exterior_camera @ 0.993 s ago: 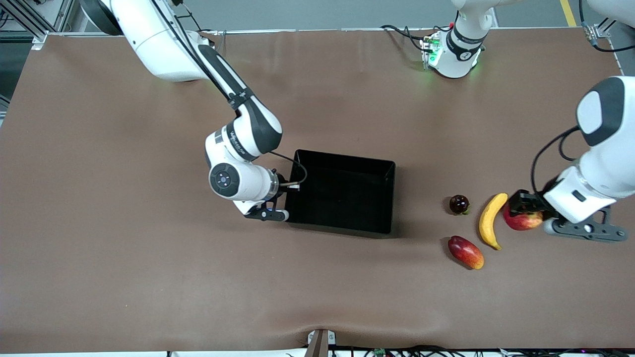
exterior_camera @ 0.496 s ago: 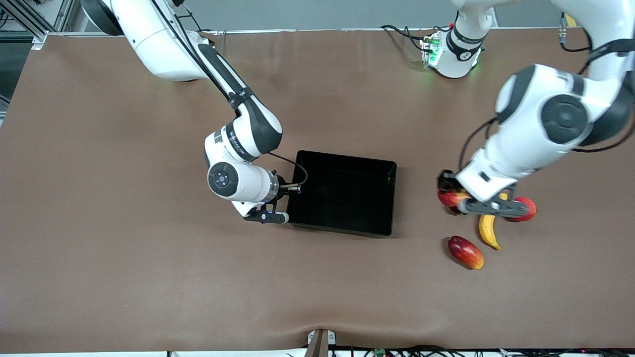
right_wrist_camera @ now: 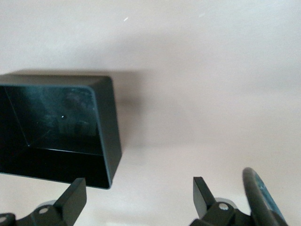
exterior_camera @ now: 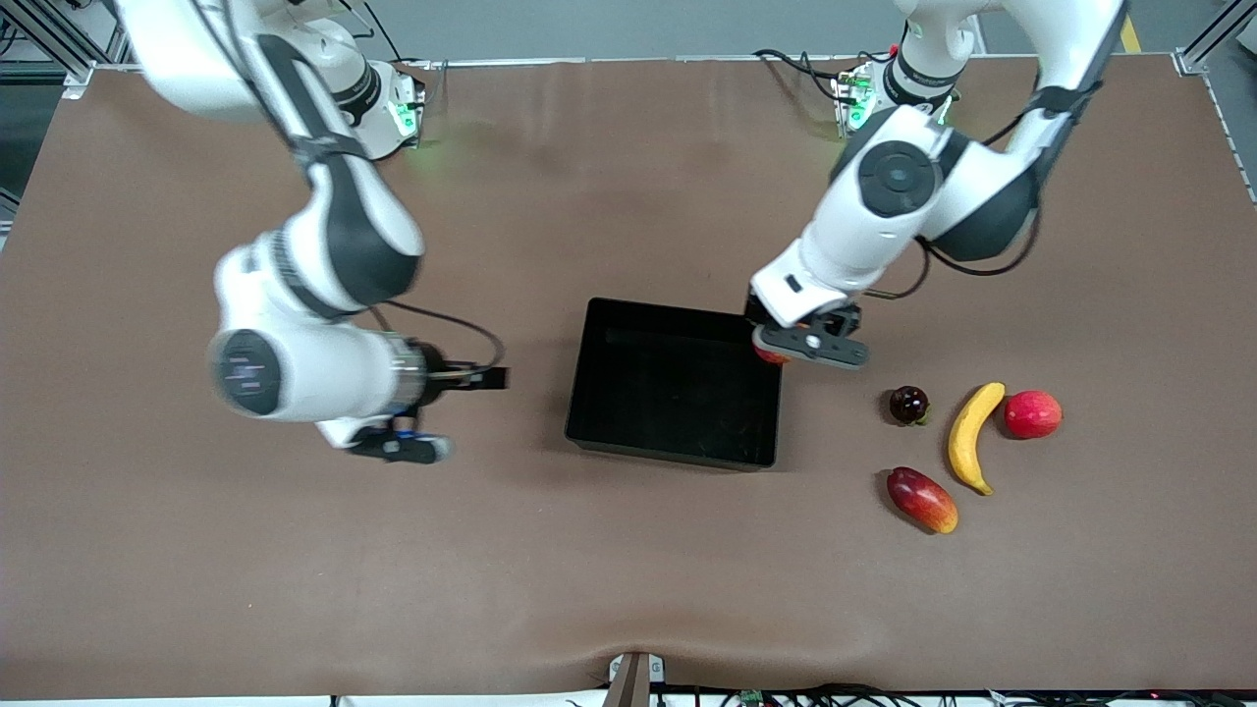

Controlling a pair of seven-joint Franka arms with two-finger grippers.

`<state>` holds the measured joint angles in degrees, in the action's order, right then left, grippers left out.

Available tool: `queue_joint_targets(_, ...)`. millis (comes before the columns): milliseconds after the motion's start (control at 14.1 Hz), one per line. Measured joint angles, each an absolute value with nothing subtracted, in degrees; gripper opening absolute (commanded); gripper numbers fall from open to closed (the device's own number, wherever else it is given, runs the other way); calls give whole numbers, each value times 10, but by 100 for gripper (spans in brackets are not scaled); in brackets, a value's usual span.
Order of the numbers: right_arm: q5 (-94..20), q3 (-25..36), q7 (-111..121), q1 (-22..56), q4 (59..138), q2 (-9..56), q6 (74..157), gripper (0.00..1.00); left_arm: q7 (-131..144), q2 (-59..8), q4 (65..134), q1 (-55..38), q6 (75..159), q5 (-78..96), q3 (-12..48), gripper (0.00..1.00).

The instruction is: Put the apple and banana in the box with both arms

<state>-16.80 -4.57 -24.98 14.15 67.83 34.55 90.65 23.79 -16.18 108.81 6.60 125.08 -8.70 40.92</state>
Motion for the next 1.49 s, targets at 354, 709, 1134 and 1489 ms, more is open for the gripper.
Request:
queue_joint_targets(354,-139,-45,-226,43,644,332,872,100,379,-197,1134,15,1324,-198,409,0)
queue_joint_targets(709,-47,-45,-114,18,637,249,845,100,480,-279,1127,6,1342,-336,408,0)
queue_joint_targets(1134,-7,-46,-1,-53,682,153,801,100,552,-332,1121,-16,1350,-397,408,0)
queue_joint_targets(1489,14,-55,3,-40,846,36,846,100,574,-360,1114,-21,1356,-425,406,0)
